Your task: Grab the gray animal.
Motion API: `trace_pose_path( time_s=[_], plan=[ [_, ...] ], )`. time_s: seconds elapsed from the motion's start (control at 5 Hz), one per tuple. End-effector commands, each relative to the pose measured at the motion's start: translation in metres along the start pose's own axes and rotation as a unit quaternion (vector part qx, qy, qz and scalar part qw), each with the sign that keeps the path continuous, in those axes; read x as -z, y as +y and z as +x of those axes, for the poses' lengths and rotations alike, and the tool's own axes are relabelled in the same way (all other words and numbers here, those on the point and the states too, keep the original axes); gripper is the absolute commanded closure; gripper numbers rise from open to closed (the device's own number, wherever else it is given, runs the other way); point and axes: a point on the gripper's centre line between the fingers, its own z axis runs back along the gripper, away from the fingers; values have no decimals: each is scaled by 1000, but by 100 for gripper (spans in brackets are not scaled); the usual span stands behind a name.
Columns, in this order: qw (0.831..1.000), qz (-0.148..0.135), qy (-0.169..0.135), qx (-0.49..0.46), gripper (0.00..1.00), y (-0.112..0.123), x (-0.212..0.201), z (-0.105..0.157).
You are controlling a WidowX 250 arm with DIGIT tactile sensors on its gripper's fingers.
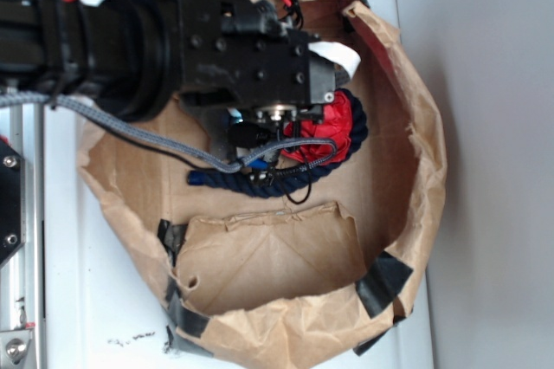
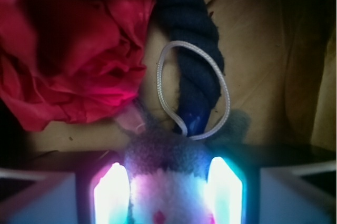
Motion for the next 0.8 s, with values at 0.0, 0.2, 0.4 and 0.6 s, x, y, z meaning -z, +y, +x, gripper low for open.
trace_pose_path(
  time_s=[0.0,0.2,0.4,0.6],
  plan=[
    [988,-85,-123,44,100,-35,-116,-51],
    [983,-94,-148,52,100,-31,-152,-62],
    [984,-95,-143,48,100,-25,-156,-68],
    [991,-56,-113,36,4,-25,-155,-66]
  ],
)
